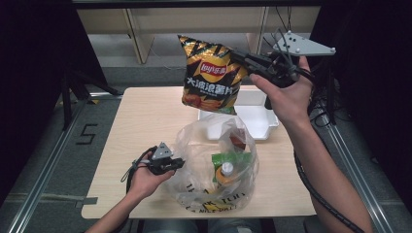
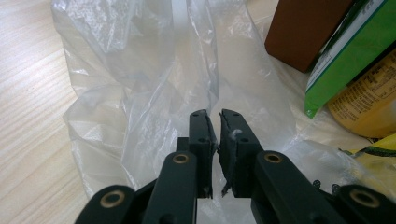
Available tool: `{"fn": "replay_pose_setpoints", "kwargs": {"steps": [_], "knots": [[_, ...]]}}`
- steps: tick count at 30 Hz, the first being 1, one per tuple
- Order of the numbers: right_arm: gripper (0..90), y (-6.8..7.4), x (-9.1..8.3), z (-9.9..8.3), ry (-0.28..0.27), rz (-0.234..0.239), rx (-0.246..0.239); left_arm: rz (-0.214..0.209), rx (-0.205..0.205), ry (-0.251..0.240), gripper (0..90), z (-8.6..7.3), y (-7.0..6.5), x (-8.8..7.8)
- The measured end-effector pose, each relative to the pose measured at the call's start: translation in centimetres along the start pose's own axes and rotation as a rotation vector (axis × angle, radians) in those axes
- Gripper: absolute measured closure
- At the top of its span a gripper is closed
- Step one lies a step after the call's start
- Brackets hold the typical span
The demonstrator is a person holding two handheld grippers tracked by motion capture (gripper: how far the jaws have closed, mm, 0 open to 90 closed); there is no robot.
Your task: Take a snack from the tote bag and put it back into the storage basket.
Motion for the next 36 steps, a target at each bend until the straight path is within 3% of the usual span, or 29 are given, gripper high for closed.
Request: {"fn": "replay_pose_setpoints", "kwargs": {"steps": [9,13,16,27,36], "knots": [[90.0,-1.6,0.0,0.3,-0.001,-0.036,-0.014,0.006,0.000,-0.006,81.8,0.1,0.0,-0.1],[90.0,-2.4,0.0,0.0,0.010,-0.059,0.003,-0.002,-0.006,-0.003,81.5,0.1,-0.1,-0.3],[90.0,-3.2,-0.1,-0.2,0.016,-0.083,-0.001,0.015,-0.004,-0.012,81.2,0.2,0.0,-0.3],[90.0,-5.7,0.5,-2.2,0.072,-0.127,0.006,-0.001,-0.012,-0.017,80.4,0.1,-0.3,-0.3],[90.0,-7.6,1.2,-3.7,0.112,-0.165,0.004,-0.008,0.004,-0.018,80.4,0.1,-0.2,-0.6]]}}
Point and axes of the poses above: each handheld gripper's, and its own axes: x roughly forward along the jaws, z roughly out of its top, y roughly to its left, the point moved 9 cm from there along x, roughly forward along the jaws, and after that the axes turned 9 degrees about -y, right-handed, at the moved point
